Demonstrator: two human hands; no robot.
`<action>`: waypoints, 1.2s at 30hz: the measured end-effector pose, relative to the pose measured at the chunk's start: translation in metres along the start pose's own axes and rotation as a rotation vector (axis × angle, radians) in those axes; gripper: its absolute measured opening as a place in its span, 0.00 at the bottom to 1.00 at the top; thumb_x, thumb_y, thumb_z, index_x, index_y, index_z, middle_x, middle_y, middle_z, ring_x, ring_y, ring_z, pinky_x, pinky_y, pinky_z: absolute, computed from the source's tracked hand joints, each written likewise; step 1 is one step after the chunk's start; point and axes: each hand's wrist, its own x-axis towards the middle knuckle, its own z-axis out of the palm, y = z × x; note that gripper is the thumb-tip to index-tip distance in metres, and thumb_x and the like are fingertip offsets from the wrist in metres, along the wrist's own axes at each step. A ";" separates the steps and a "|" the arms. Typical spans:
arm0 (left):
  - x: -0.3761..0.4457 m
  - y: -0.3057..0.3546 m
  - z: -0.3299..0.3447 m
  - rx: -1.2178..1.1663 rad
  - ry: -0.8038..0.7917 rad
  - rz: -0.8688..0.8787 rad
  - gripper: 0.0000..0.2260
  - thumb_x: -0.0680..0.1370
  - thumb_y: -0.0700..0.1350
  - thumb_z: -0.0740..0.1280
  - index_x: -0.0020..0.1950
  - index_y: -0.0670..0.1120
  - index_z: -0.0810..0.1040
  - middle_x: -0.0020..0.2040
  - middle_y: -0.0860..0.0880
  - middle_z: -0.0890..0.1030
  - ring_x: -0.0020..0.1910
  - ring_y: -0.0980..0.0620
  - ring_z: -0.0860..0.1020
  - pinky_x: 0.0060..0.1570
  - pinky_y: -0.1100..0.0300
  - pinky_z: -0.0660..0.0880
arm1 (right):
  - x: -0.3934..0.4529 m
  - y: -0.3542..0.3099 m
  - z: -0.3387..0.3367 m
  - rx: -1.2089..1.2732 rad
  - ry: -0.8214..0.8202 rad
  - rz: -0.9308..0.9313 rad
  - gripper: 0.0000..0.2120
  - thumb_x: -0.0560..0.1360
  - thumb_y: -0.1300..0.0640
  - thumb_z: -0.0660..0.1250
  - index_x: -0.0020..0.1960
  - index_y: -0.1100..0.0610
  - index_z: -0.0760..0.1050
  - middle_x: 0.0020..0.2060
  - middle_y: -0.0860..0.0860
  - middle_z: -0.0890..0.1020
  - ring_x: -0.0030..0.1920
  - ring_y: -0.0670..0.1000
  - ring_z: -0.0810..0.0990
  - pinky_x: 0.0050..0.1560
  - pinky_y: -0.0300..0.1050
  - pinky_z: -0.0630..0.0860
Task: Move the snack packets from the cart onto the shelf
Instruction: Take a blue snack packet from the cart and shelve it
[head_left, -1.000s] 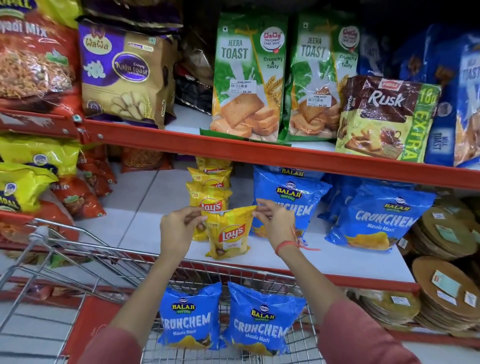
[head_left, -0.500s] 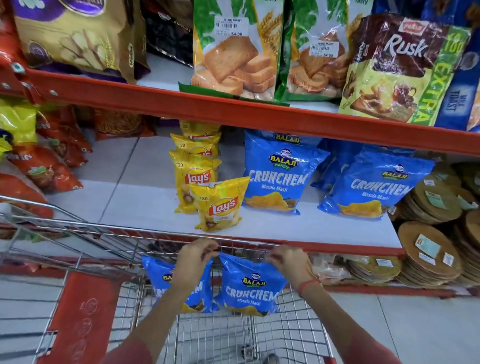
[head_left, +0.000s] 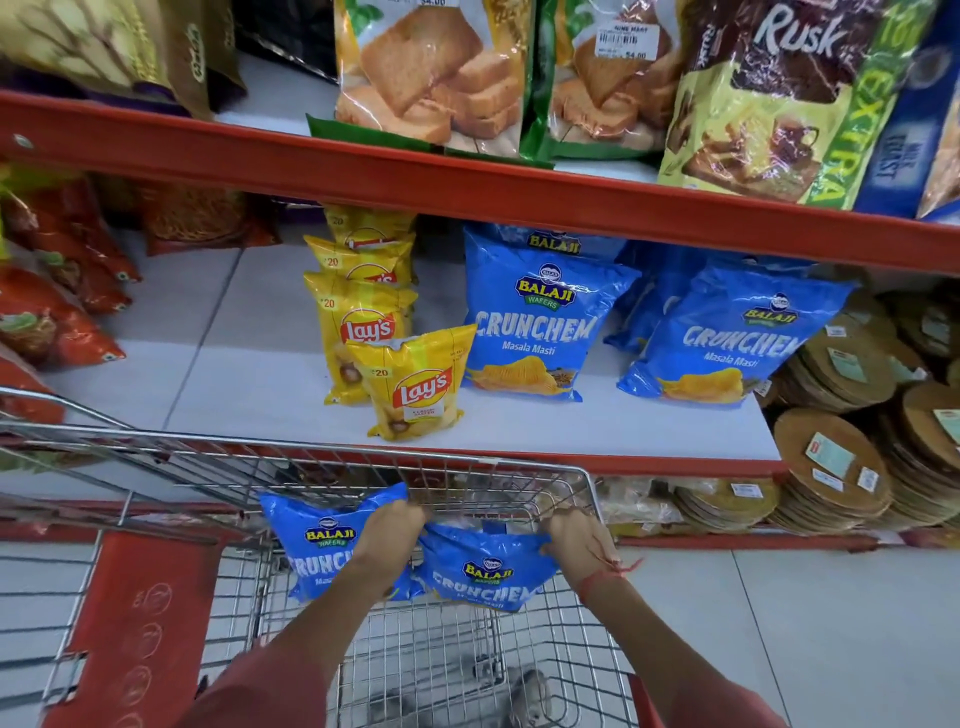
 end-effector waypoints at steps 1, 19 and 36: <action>-0.004 -0.003 -0.001 -0.053 -0.001 -0.014 0.11 0.77 0.35 0.62 0.56 0.44 0.79 0.50 0.45 0.83 0.55 0.46 0.80 0.53 0.54 0.76 | -0.003 0.000 0.000 0.065 -0.015 0.011 0.11 0.80 0.62 0.60 0.58 0.61 0.78 0.56 0.57 0.82 0.54 0.51 0.81 0.47 0.33 0.78; -0.088 0.031 -0.143 -0.689 0.612 0.109 0.09 0.72 0.37 0.71 0.44 0.51 0.85 0.38 0.61 0.85 0.42 0.62 0.82 0.46 0.63 0.77 | -0.098 0.037 -0.121 0.454 0.804 -0.374 0.05 0.70 0.62 0.75 0.43 0.53 0.83 0.40 0.50 0.85 0.35 0.47 0.82 0.41 0.30 0.73; -0.029 0.128 -0.218 -0.710 0.770 0.138 0.04 0.73 0.38 0.71 0.47 0.42 0.84 0.41 0.42 0.86 0.43 0.43 0.83 0.42 0.62 0.78 | -0.069 0.102 -0.219 0.570 1.055 -0.375 0.04 0.72 0.64 0.72 0.46 0.59 0.84 0.42 0.55 0.85 0.38 0.53 0.81 0.39 0.33 0.69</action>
